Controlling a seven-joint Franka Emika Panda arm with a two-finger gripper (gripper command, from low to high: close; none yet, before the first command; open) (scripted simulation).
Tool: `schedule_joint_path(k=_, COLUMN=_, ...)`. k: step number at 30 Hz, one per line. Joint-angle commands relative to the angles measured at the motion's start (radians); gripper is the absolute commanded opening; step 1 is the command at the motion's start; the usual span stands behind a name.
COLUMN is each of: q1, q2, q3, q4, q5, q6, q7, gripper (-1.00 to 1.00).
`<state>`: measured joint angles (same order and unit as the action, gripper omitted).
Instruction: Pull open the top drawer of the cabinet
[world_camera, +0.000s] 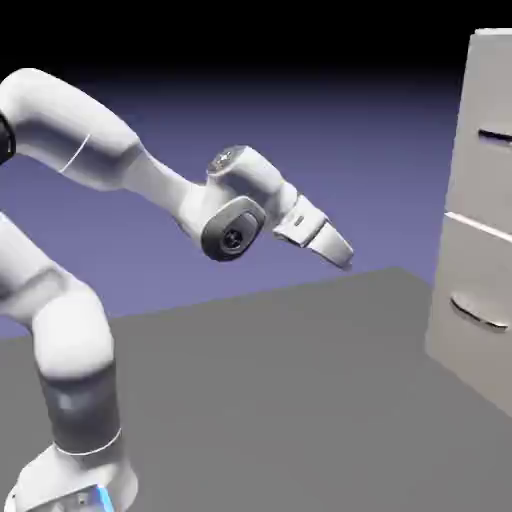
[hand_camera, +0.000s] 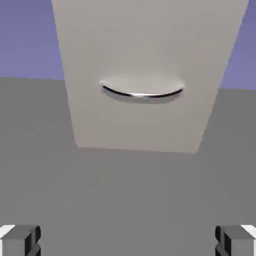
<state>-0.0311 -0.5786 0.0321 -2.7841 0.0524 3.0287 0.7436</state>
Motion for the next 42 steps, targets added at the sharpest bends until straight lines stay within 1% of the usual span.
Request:
schedule_joint_path(k=1, q1=-0.036, q2=-0.007, q3=0.027, q4=0.022, q5=0.044, q6=-0.007, q7=0.002, gripper=0.00)
schedule_joint_path(k=42, q1=-1.500, q2=-0.299, q3=1.118, q4=0.902, q5=1.827, q6=-0.289, q7=0.089, gripper=0.00)
